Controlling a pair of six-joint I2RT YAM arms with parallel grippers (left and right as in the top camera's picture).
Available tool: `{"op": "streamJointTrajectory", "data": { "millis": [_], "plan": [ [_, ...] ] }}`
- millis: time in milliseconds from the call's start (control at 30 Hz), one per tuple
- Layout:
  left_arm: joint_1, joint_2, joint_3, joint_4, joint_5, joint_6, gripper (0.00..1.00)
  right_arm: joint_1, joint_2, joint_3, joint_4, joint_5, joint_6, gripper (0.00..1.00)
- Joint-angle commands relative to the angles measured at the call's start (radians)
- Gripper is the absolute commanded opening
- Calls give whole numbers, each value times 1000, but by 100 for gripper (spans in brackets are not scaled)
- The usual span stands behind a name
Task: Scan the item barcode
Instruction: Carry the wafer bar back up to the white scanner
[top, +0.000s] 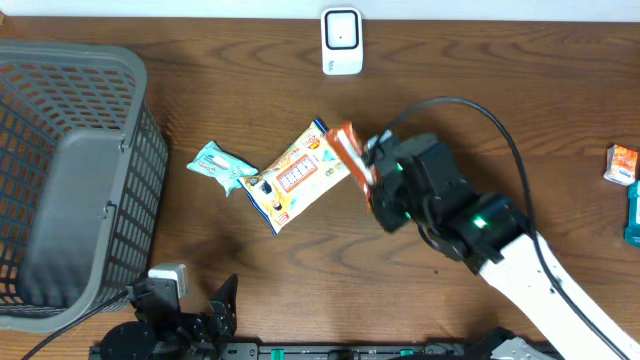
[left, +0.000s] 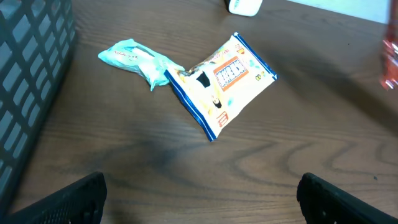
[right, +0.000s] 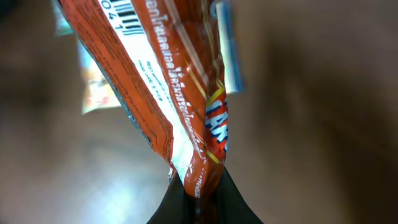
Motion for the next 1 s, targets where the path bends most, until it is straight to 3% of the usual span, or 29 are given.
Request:
{"op": "streamJointTrajectory", "data": {
  "millis": [0, 367, 700, 967],
  "plan": [
    [4, 0, 5, 1, 5, 2, 98, 0, 71, 4, 61, 204, -39, 1],
    [4, 0, 5, 1, 5, 2, 98, -74, 299, 4, 363, 471, -172, 1],
    [4, 0, 5, 1, 5, 2, 98, -243, 344, 4, 430, 375, -187, 1],
    [4, 0, 5, 1, 5, 2, 98, -261, 344, 4, 454, 308, -193, 1]
  ]
}}
